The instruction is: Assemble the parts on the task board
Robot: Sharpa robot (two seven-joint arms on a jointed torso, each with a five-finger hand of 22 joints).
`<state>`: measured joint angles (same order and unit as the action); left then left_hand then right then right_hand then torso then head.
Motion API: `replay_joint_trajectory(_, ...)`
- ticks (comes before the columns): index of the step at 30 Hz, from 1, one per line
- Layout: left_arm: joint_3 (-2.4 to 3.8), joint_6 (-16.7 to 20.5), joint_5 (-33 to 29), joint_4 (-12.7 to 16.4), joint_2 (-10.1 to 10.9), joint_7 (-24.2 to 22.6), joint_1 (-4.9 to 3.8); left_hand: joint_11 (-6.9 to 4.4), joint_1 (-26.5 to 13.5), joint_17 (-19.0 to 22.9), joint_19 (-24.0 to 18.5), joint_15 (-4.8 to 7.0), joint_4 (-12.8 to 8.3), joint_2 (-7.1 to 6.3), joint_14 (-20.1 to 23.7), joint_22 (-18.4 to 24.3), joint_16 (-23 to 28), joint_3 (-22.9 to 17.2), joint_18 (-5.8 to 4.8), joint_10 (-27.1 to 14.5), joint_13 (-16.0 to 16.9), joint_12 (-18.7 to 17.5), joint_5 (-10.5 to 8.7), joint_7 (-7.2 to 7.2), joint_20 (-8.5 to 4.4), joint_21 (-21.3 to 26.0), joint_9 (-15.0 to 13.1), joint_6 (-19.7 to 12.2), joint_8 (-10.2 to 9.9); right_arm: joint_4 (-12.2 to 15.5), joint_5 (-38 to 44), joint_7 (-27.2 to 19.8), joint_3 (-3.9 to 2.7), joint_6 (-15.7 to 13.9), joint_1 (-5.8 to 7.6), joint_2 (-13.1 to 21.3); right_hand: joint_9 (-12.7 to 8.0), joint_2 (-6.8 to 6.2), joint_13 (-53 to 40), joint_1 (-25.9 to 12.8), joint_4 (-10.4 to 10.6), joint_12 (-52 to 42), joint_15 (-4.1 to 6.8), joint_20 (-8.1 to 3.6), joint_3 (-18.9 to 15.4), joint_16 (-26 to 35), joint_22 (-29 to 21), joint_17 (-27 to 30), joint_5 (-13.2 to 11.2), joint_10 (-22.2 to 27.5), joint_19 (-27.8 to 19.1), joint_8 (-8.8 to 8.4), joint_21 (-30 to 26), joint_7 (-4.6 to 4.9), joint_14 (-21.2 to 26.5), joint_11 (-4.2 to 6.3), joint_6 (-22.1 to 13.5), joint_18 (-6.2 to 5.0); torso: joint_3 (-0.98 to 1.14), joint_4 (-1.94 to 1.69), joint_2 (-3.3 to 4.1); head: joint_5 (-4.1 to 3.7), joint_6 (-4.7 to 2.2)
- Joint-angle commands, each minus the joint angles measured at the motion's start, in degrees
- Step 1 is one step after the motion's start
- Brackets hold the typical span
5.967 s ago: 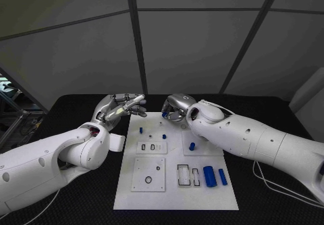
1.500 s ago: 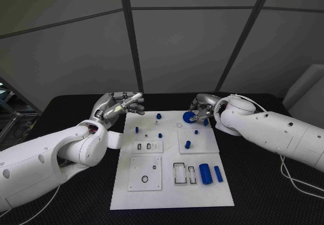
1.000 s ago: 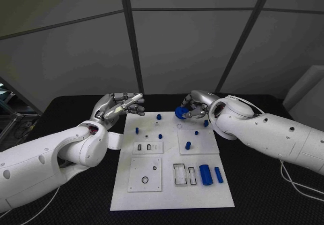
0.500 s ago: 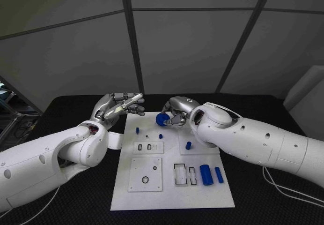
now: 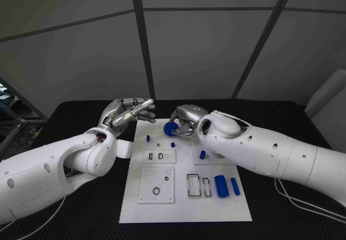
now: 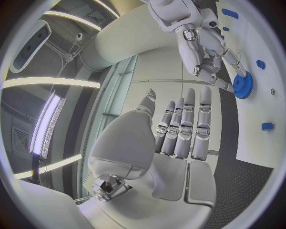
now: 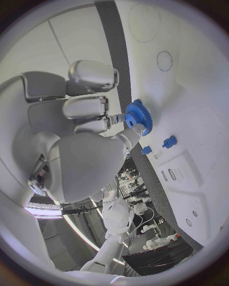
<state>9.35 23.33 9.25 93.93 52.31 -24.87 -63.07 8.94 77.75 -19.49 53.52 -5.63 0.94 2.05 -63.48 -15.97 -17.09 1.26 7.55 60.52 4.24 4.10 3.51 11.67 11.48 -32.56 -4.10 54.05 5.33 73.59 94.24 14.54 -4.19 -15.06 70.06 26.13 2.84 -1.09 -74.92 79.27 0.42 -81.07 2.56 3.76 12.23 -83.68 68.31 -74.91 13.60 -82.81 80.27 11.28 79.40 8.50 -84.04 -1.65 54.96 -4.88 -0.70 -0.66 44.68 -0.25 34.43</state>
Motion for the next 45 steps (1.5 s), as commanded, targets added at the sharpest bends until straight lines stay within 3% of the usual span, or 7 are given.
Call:
replay_joint_trajectory(1, 0.05, -0.43, 0.3, 0.05, -0.01, -0.38, -0.1, -0.04, -0.01, -0.07, -0.4, 0.03, -0.07, 0.4, 0.52, -0.06, -0.06, 0.37, 2.66, -0.29, -0.09, -0.26, -0.05, 0.14, -0.13, -0.21, 0.05, -0.27, -0.21, -0.3, 1.08, 0.27, 0.0, 0.12, 0.12, -0.35, 7.77, -0.17, -3.81, -0.97, 0.46, 0.47, -0.02, -0.1, 0.72, -0.03, 0.0, -1.84, -0.24, 0.54, -0.04, 2.91, 0.33, -1.87, -3.59, -0.11, 2.32, 0.72, 0.02, 0.05, -0.02, 0.12, 0.04)
replay_joint_trajectory(10, 0.05, -0.4, 0.3, 0.09, 0.02, -0.37, -0.11, -0.04, -0.01, -0.08, -0.45, 0.01, -0.08, 0.39, 0.57, -0.07, -0.05, 0.39, 2.65, -0.3, -0.08, -0.26, -0.05, 0.14, -0.12, -0.22, 0.05, -0.27, -0.22, -1.22, 1.14, -0.17, 0.12, 2.01, 0.13, -1.22, 6.73, -1.32, -3.12, -2.1, 0.8, 1.25, -1.05, 0.75, 1.2, -0.09, -0.02, -1.94, -1.49, 1.23, -0.14, 0.09, 0.29, -0.36, -3.6, -1.38, -0.82, 0.73, 0.05, 0.05, 0.02, 0.24, 0.24)
replay_joint_trajectory(17, 0.05, -0.47, 0.3, 0.2, 0.04, -0.32, -0.11, -0.02, -0.01, -0.12, -0.55, -0.02, -0.09, 0.39, 0.67, -0.1, -0.02, 0.43, 2.64, -0.34, -0.08, -0.26, -0.05, 0.15, -0.1, -0.25, 0.04, -0.27, -0.24, -1.44, 1.16, 0.24, 1.19, 3.64, 0.13, -1.41, 6.41, -1.91, -2.69, -2.63, 1.01, 1.68, -1.41, 1.11, 1.21, -0.16, 0.0, -2.07, -1.97, 1.62, -0.18, -0.88, 0.3, 0.03, -3.61, -1.75, -1.45, 0.71, 0.04, 0.14, -0.03, 0.36, 0.41)
replay_joint_trajectory(27, 0.05, -0.53, 0.3, 0.26, 0.09, -0.26, -0.11, 0.03, 0.03, -0.21, -0.75, -0.06, -0.14, 0.4, 0.84, -0.15, 0.02, 0.5, 2.64, -0.46, -0.09, -0.3, -0.05, 0.2, -0.06, -0.31, 0.05, -0.34, -0.33, -2.17, 1.22, 0.86, 1.45, 4.94, 0.13, -1.79, 4.11, -3.25, -1.06, -3.11, 1.39, 3.33, -1.87, 1.69, 1.07, -0.63, -0.19, -2.99, -2.36, 3.18, -0.43, -6.25, 0.18, 0.33, -3.71, -2.14, -9.65, 0.62, 0.06, 0.09, -0.04, 0.35, 0.47)
replay_joint_trajectory(32, 0.05, -0.61, 0.3, 0.24, 0.09, -0.2, -0.11, 0.12, 0.04, -0.34, -1.02, -0.14, -0.19, 0.43, 1.05, -0.24, 0.04, 0.62, 2.63, -0.72, -0.13, -0.37, -0.04, 0.31, 0.01, -0.43, 0.07, -0.51, -0.48, -2.37, 0.51, 0.75, 1.47, 6.89, 0.13, -1.84, 3.7, -3.27, -0.85, -4.56, 2.77, 3.56, -1.97, 1.74, 0.58, -0.82, -0.11, -3.37, -2.16, 3.38, -0.44, -6.6, 0.21, 0.41, -3.76, -2.23, -10.27, 0.63, 0.07, 0.13, -0.03, 0.38, 0.51)
replay_joint_trajectory(37, 0.05, -0.64, 0.3, 0.19, 0.12, -0.11, -0.11, 0.21, 0.06, -0.45, -1.25, -0.21, -0.23, 0.46, 1.24, -0.31, 0.08, 0.71, 2.63, -0.98, -0.16, -0.42, -0.04, 0.38, 0.07, -0.52, 0.08, -0.63, -0.59, -2.44, -1.17, 0.47, 1.47, 9.06, 0.13, -1.7, 3.53, -1.83, -0.92, -9.5, 6.83, 3.49, -2.18, 1.9, -0.2, -2.2, 0.85, -6.2, 1.57, 3.47, -0.05, -6.02, 0.7, 0.58, -4.25, -2.44, -9.11, 0.8, 0.07, 0.11, -0.02, 0.39, 0.55)
replay_joint_trajectory(45, 0.05, -0.61, 0.3, 0.11, 0.09, -0.07, -0.11, 0.25, 0.04, -0.53, -1.39, -0.26, -0.23, 0.51, 1.34, -0.36, 0.1, 0.77, 2.63, -1.16, -0.19, -0.44, -0.04, 0.43, 0.11, -0.59, 0.08, -0.7, -0.66, -2.76, -2.47, 0.84, 1.47, 9.01, 0.13, -1.43, 3.0, -1.18, -1.24, -12.05, 9.17, 3.17, -2.37, 2.07, -0.34, -2.57, 1.37, -6.94, 2.73, 3.31, 0.14, -6.28, 1.01, 0.77, -4.34, -2.63, -9.31, 0.89, 0.07, 0.12, -0.05, 0.39, 0.58)
